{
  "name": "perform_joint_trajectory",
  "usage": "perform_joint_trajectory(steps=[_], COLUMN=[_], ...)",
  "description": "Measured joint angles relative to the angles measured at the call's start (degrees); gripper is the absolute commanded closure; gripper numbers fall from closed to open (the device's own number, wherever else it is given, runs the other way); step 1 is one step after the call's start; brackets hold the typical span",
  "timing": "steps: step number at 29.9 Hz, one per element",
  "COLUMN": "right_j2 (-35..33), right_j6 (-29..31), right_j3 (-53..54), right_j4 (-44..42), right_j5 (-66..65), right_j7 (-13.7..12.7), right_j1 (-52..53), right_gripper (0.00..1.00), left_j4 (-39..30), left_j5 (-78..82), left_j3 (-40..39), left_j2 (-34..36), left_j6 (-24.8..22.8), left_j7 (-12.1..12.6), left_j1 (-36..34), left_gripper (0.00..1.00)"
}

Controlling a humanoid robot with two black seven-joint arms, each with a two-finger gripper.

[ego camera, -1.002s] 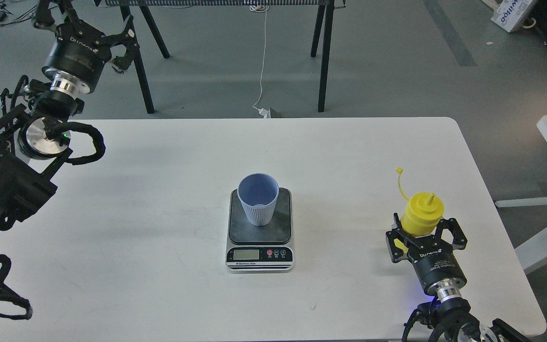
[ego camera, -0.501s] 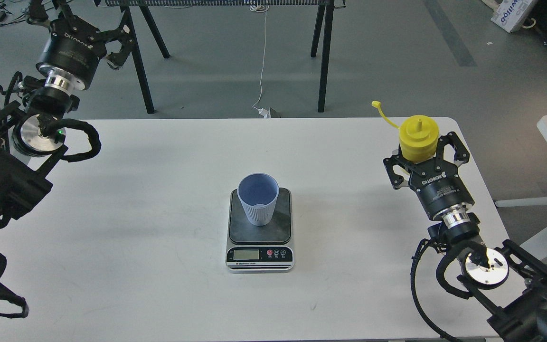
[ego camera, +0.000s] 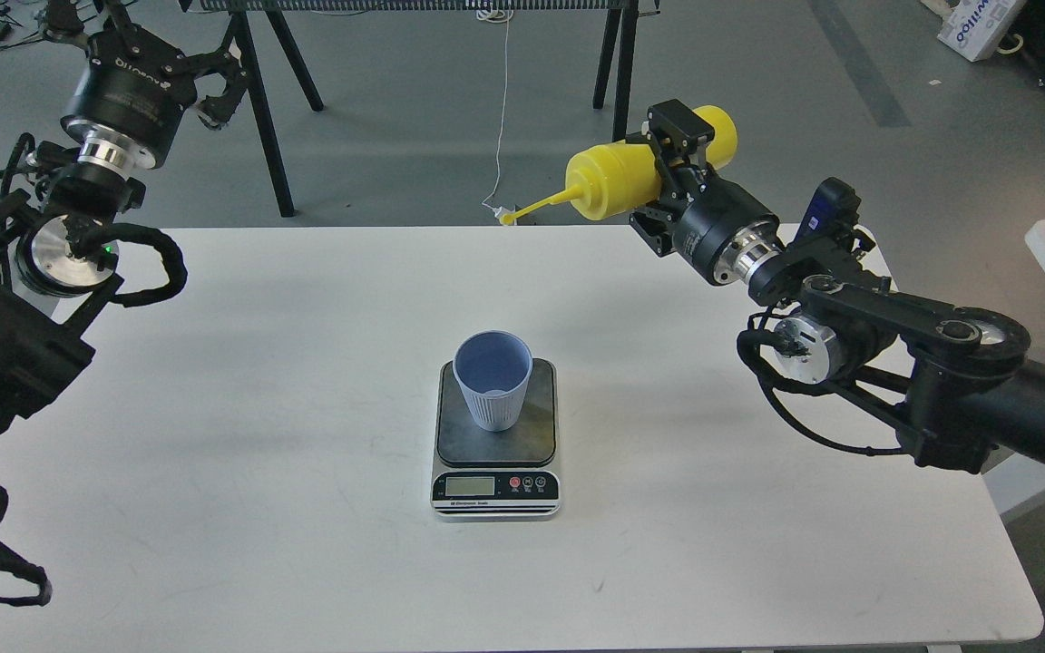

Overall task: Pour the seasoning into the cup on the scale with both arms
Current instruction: 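Lift the yellow bottle and tip it nozzle-down over the blue cup, then raise the yellow bottle upright away from the cup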

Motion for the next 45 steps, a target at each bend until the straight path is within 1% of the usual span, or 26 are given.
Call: perform_joint_trajectory(steps=[5, 8, 10, 14, 20, 27, 35, 45], right_j2=[3.96, 7.08, 9.09, 12.79, 14.61, 15.41, 18.16, 18.28], right_j6=[-1.44, -1.80, -2.78, -4.63, -4.98, -5.12, -7.06, -8.37], right_j3=[-9.14, -15.44, -20.39, -28.26, -37.72, -41.37, -47.21, -47.56], right_j4=[-2.51, -3.84, -5.33, -7.78, -8.26, -8.51, -11.74, -12.06], right_j5=[-3.97, -6.03, -8.65, -13.54, -19.08, -22.38, -24.51, -26.22], right_j7=[0.02, 0.03, 0.03, 0.03, 0.00, 0.00, 0.07, 0.10], right_j1=[5.99, 10.27, 13.37, 18.33, 25.09, 26.79, 26.06, 25.99], right_gripper=[0.64, 0.64, 0.64, 0.64, 0.64, 0.64, 0.64, 0.65], left_j4=[0.47, 0.50, 0.50, 0.50, 0.46, 0.44, 0.35, 0.20], left_j5=[0.39, 0.80, 1.24, 1.48, 1.52, 1.52, 1.52, 1.48], left_j3=[0.53, 0.60, 0.60, 0.57, 0.48, 0.47, 0.47, 0.44], left_j2=[-0.28, -0.53, -0.69, -0.71, 0.02, 0.10, 0.02, 0.02], left_j6=[0.63, 1.28, 1.39, 1.33, 1.01, 1.07, 1.14, 1.40], left_j7=[0.95, 2.59, 3.24, 3.44, 3.53, 3.49, 3.37, 3.21], left_j1=[0.21, 0.65, 0.80, 0.91, 0.86, 0.75, 0.75, 0.55], left_gripper=[0.00, 0.00, 0.00, 0.00, 0.00, 0.00, 0.00, 0.00])
